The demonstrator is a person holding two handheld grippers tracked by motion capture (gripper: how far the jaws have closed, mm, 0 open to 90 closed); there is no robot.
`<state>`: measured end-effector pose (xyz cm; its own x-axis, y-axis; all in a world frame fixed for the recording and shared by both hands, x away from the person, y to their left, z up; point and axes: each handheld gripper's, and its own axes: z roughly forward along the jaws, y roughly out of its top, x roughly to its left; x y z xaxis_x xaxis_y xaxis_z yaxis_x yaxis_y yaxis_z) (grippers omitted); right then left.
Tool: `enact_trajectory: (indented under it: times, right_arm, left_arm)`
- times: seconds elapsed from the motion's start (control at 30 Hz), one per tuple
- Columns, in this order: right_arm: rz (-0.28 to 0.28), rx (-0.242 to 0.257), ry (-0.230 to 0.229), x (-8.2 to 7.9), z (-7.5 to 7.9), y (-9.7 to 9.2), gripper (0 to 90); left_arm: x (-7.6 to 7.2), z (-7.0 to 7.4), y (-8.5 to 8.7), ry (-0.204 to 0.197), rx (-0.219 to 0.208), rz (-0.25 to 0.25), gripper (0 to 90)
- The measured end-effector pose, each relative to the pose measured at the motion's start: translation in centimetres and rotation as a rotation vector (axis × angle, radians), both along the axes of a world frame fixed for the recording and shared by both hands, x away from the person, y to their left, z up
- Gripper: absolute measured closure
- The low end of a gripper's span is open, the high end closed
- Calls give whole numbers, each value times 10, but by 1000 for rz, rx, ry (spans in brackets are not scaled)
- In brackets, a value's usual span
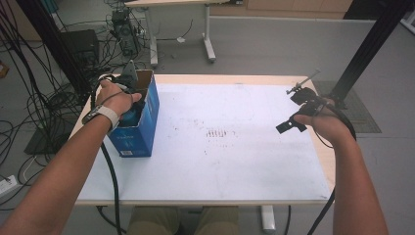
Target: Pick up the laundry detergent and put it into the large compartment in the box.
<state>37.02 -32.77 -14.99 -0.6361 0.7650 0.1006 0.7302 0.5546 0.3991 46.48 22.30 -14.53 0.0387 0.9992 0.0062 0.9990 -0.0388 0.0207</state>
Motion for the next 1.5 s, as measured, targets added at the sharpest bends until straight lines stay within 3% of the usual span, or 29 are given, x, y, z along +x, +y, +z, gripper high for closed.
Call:
enact_trajectory:
  times: [0.5, 0.67, 1.03, 1.4, 1.5]
  right_arm:
    - [-1, 1, 1, -1, -1, -1, 93]
    - [0, -1, 1, -1, 0, -1, 93]
    - [0, -2, -4, -4, 3, 2, 93]
    - [-1, -3, -11, -9, 6, 1, 93]
    - [-3, -2, -14, -10, 8, 1, 93]
  left_arm:
    - [-2, 0, 2, -12, -15, 3, 371]
    - [-3, 1, 2, -14, -7, 7, 307]
    - [-7, 5, 6, -23, -23, 2, 294]
    - [-13, 19, 9, -44, -29, -11, 285]
    - [-15, 25, 10, -52, -38, -12, 221]
